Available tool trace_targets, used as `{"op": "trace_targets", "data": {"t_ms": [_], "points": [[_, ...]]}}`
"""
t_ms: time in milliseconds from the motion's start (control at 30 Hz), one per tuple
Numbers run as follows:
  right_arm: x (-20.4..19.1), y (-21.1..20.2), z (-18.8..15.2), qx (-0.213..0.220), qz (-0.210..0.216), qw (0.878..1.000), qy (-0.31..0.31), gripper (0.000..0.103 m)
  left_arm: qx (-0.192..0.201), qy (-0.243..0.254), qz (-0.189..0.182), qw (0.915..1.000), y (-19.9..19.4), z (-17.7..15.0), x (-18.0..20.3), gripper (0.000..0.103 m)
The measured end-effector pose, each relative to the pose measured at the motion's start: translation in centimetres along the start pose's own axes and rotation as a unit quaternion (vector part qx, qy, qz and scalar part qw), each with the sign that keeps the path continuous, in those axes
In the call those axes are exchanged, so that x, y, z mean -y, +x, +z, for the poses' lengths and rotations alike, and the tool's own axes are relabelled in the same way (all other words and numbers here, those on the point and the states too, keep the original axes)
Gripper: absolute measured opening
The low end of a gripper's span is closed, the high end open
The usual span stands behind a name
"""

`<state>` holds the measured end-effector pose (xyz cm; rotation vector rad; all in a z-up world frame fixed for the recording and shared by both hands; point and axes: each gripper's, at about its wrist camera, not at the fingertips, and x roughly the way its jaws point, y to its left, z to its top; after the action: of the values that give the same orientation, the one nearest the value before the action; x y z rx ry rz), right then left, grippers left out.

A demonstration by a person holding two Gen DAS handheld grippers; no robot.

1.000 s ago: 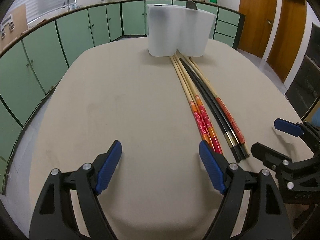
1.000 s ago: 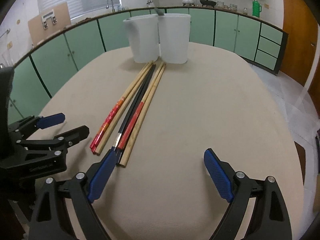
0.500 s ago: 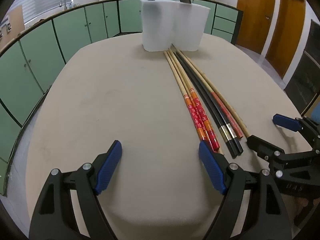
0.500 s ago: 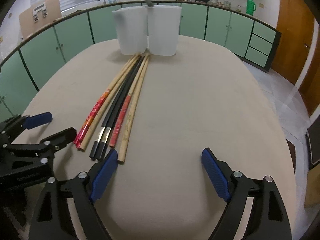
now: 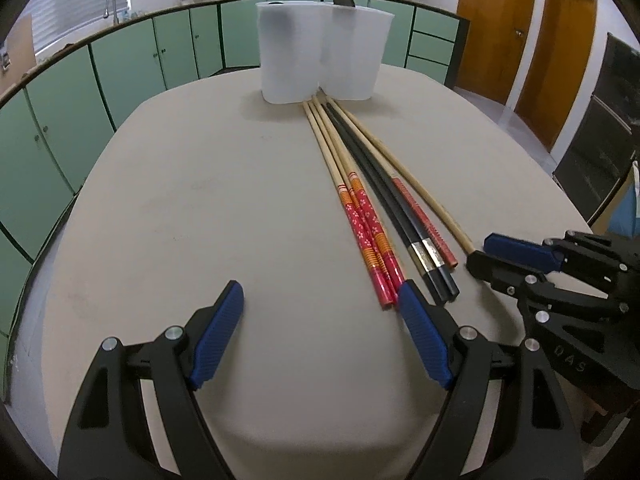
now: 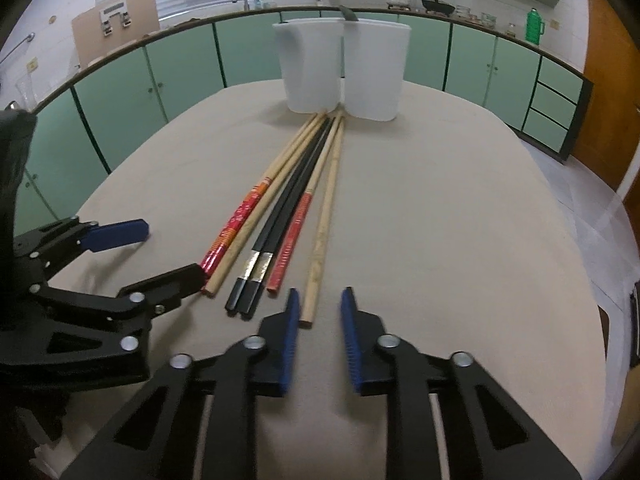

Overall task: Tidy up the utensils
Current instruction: 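Close right tool on a plain wooden chopstick, then close left tool on red-patterned chopstick while right tool holds wooden chopstick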

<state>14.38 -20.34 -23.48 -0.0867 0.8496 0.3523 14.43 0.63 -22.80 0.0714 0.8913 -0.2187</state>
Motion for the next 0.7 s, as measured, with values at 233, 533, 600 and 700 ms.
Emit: {"op": "trace_targets", "data": {"t_ms": [233,533,600,700], "points": [[0.3,-0.1,-0.2,0.001,-0.004,1.000,0.008,0.009,-0.005,-0.021,0.021,0.9996,0.0,-0.2,-1.3,0.080],[0.2,0.0,-0.2,0.001,0.006,1.000,0.010,0.012,-0.009,-0.006,0.026,0.9996,0.3,0.0,-0.7,0.076],[0.0,0.1,-0.1,0.000,0.005,1.000,0.007,0.011,-0.007,-0.009,0.024,0.9996,0.3,0.1,-0.7,0.068],[0.1,0.0,-0.1,0.000,0.009,1.000,0.008,0.008,-0.004,-0.009,0.019,0.9998,0.3,0.2,-0.7,0.057]]}}
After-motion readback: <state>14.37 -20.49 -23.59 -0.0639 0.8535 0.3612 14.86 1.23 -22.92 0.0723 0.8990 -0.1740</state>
